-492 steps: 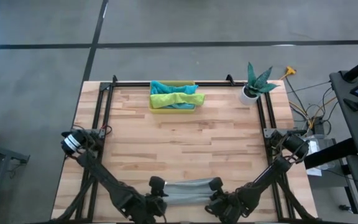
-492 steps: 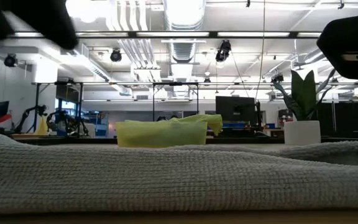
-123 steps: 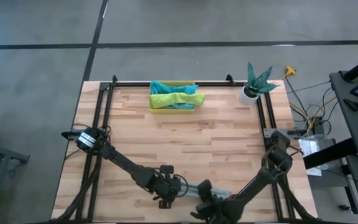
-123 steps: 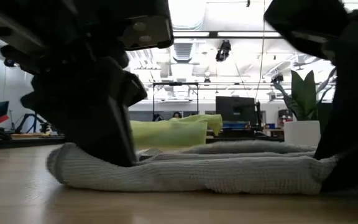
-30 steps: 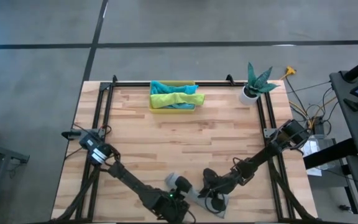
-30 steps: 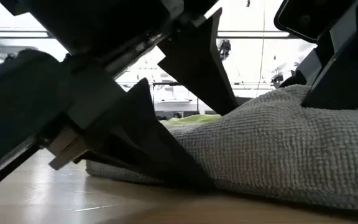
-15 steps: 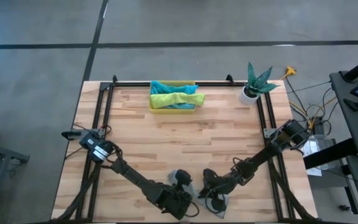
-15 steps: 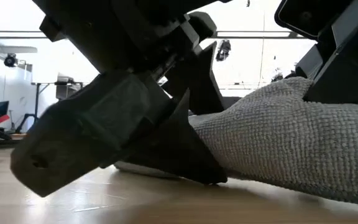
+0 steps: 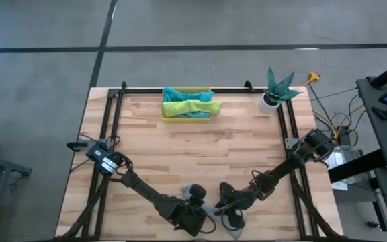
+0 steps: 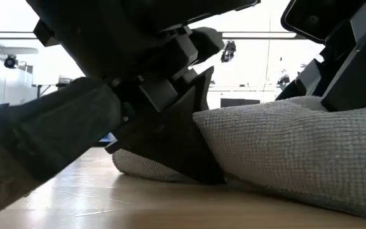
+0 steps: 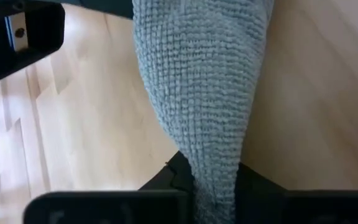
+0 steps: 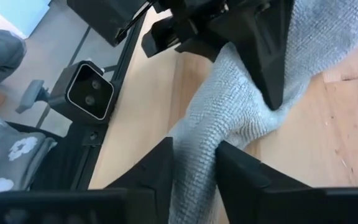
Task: Roll microfiber towels into tight, uniform cylinder then place into a basket
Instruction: Put the rolled gray towel into the yellow bin
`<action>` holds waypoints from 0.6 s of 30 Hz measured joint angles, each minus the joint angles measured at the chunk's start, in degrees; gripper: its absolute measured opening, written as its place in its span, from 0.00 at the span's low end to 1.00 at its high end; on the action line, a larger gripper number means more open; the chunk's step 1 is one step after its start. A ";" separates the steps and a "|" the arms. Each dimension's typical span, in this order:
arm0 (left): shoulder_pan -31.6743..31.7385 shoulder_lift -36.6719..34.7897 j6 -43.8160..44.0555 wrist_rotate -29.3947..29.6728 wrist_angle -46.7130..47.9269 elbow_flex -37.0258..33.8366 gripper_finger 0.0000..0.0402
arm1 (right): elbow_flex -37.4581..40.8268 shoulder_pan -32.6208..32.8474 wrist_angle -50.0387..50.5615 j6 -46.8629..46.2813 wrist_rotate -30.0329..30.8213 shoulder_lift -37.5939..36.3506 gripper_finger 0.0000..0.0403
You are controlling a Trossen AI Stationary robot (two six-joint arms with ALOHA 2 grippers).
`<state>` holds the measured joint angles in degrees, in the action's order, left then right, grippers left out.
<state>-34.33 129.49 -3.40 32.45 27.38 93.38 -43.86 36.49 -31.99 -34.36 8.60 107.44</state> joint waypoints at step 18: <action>0.92 -2.66 11.02 2.72 11.87 1.38 0.01 | -1.38 3.25 18.92 8.24 3.68 -12.73 0.58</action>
<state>-33.41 126.83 7.62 35.17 39.25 94.76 -45.24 39.74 -13.06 -26.12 12.27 94.71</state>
